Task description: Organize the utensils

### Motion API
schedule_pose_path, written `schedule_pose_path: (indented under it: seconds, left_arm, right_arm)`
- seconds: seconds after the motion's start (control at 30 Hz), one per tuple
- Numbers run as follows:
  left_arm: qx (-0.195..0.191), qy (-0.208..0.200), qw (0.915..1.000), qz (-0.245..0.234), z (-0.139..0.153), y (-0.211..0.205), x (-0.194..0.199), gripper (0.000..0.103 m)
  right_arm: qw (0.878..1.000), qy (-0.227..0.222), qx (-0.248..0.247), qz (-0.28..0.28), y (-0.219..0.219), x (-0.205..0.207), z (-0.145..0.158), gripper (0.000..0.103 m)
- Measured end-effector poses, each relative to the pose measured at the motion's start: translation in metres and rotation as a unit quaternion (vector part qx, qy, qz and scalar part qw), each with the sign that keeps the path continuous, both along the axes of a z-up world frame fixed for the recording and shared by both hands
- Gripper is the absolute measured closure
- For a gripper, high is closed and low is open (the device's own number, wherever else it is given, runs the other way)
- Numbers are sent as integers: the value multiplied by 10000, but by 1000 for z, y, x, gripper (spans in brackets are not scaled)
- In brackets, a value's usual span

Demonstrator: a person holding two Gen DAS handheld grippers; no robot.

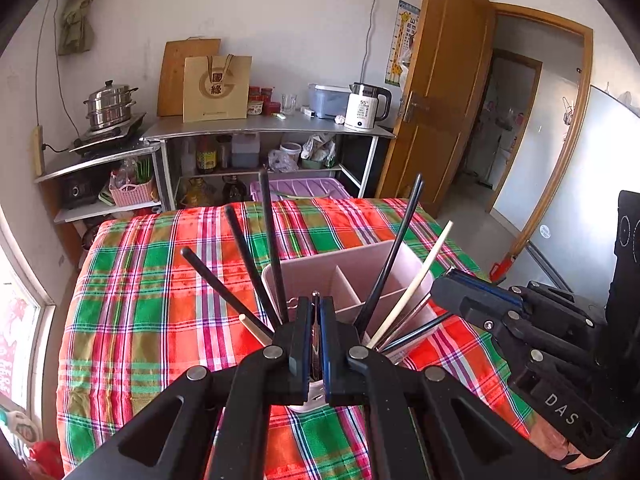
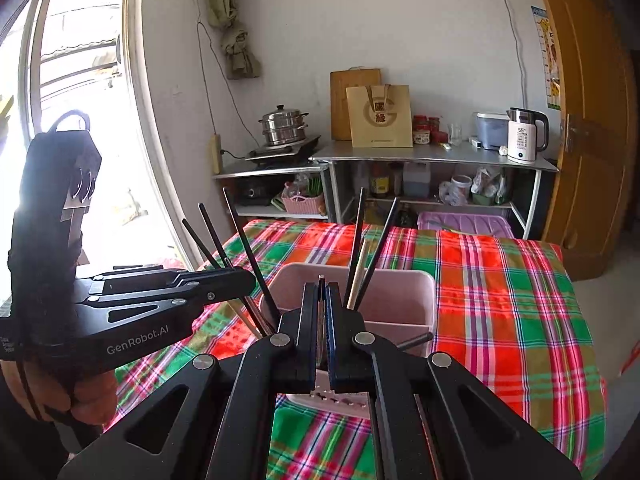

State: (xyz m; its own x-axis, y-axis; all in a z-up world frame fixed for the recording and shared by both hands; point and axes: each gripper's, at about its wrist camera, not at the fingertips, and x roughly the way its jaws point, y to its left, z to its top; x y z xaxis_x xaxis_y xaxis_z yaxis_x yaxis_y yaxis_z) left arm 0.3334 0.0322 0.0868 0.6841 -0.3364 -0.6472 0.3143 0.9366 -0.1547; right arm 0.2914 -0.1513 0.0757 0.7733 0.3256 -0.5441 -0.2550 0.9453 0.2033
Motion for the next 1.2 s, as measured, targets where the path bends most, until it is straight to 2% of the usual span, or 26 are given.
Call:
schedule_pose_path:
  seconds: [0.27, 0.43, 0.57, 0.87, 0.97, 1.2]
  left_arm:
    - [20, 99, 9999, -26, -10, -1, -2, 99]
    - [37, 29, 10000, -8, -4, -1, -7, 98]
    - [27, -123, 9999, -6, 8, -1, -18, 95]
    - [-19, -564, 9984, 16, 31, 3, -67, 91]
    - [-26, -677, 9976, 132, 34, 6, -87, 86]
    - [-126, -993, 9945, 299, 34, 10, -139, 83]
  right_arm:
    - [9997, 251, 58, -10, -5, 4, -12, 99]
    - [9999, 101, 31, -5, -8, -1, -1, 98]
    - [10000, -61, 49, -21, -11, -14, 12, 92]
    - [9992, -367, 57, -143, -20, -52, 32, 88]
    - [9989, -429, 76, -147, -22, -70, 33, 84]
    - [9983, -554, -58, -157, -23, -112, 27, 78]
